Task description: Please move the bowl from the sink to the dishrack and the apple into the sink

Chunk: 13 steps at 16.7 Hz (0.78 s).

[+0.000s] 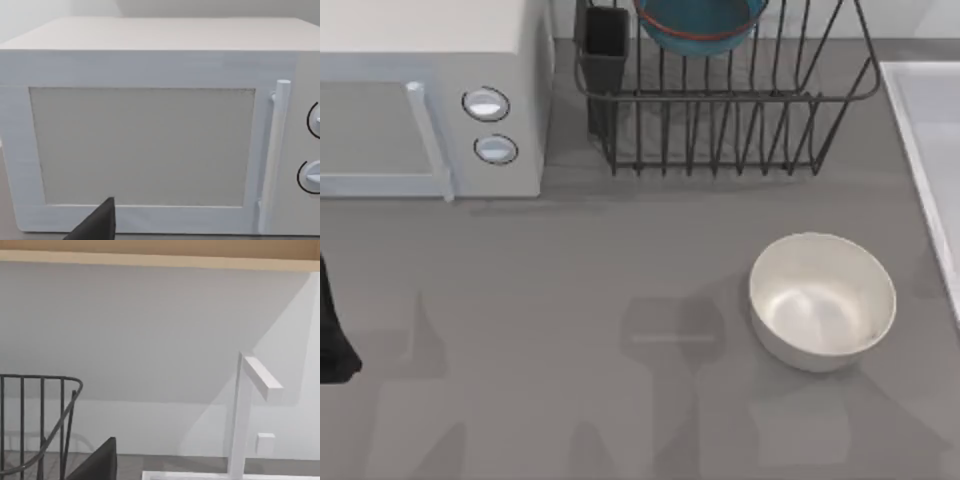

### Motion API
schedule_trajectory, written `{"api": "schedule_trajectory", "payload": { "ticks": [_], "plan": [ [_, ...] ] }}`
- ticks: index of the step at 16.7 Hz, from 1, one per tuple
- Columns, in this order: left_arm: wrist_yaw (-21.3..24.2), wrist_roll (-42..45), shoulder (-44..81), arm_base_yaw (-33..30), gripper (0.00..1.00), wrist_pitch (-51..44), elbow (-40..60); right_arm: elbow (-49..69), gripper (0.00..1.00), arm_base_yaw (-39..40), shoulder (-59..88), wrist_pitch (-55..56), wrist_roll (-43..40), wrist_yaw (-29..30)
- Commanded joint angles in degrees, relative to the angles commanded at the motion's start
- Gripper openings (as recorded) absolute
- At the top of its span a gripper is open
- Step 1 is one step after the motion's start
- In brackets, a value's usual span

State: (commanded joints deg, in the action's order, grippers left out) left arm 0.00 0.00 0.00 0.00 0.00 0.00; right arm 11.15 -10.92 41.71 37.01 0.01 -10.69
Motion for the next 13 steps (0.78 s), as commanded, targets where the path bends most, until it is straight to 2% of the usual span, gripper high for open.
{"api": "schedule_trajectory", "payload": {
  "ticks": [4, 7, 10, 13],
  "plan": [
    [0.0, 0.0, 0.0, 0.0, 1.0, 0.0, 0.0, -5.2, 1.0, 5.5, -23.6, -19.2, -0.2, 5.4],
    [0.0, 0.0, 0.0, 0.0, 1.0, 0.0, 0.0, -8.7, 1.0, 8.7, -35.0, -30.3, -0.1, 8.6],
    [0.0, 0.0, 0.0, 0.0, 1.0, 0.0, 0.0, -10.8, 1.0, 10.6, -40.8, -36.1, 0.0, 10.4],
    [0.0, 0.0, 0.0, 0.0, 1.0, 0.0, 0.0, -11.2, 1.0, 10.9, -41.7, -37.0, 0.0, 10.7]
  ]
}}
